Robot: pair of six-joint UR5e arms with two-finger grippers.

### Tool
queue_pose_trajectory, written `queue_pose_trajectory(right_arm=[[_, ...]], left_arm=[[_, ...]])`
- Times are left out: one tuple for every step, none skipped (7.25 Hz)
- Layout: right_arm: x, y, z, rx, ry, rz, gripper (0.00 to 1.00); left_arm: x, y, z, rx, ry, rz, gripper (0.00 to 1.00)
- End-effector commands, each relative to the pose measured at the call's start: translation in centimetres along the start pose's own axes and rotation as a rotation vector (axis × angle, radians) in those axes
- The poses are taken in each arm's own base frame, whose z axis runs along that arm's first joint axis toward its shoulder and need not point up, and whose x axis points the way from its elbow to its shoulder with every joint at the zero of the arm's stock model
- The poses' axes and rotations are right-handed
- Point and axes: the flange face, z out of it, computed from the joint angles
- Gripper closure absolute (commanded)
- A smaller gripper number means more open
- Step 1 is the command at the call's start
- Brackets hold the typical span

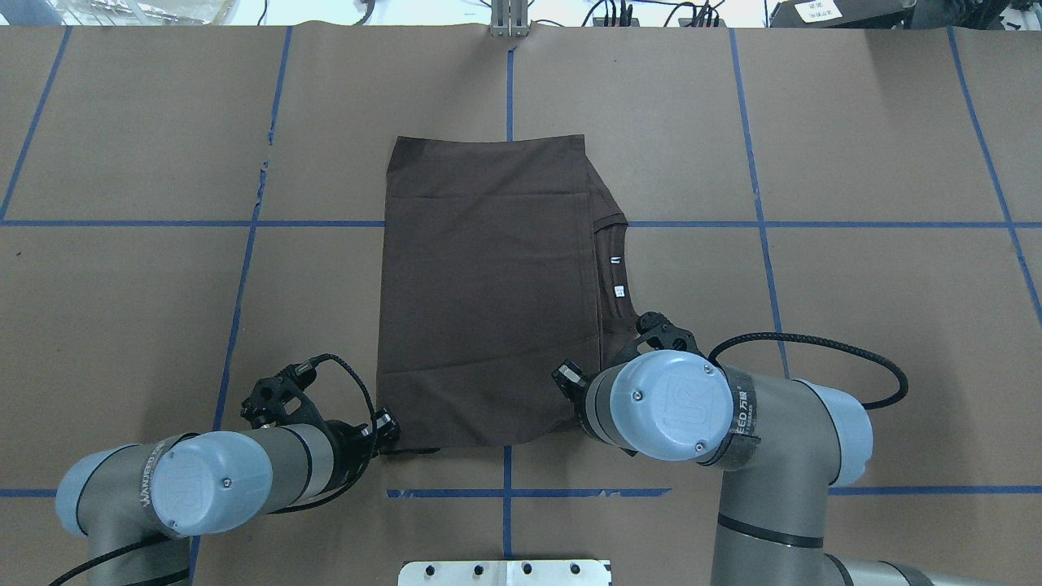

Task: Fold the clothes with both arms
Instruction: 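Grasp the near edge of the shirt with both grippers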

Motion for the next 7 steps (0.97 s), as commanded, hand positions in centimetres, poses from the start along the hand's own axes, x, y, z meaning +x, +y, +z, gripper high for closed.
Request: queue_pose_trajectory(right_arm=[[0.1,0.0,0.0,0.000,0.001,-0.001,1.00],[0.0,0.0,0.1,0.001,0.002,0.000,1.00],[0.1,-0.1,0.1,0.002,0.003,0.000,1.00],[0.2,-0.1,0.2,0.002,0.005,0.000,1.00],[0.4,-0.4,0.3,0.005,0.008,0.002,1.00],[0.8,-0.9,0.1,0.009,0.009,0.004,1.00],[1.8,-1.5,0.0,0.014,0.015,0.003,1.00]], left_arm=[[0.0,0.1,0.1,-0.001,-0.001,-0.006,0.93],[0.1,0.1,0.0,-0.003,0.002,-0.006,1.00],[0.6,0.3,-0.2,-0.006,0.010,-0.006,1.00],[1.0,0.3,-0.8,-0.009,0.022,-0.006,1.00],[1.3,0.2,-2.0,-0.017,0.040,-0.009,1.00],[1.6,0.2,-3.1,-0.025,0.057,-0.010,1.00],[1.8,0.3,-3.4,-0.032,0.062,-0.011,1.00]])
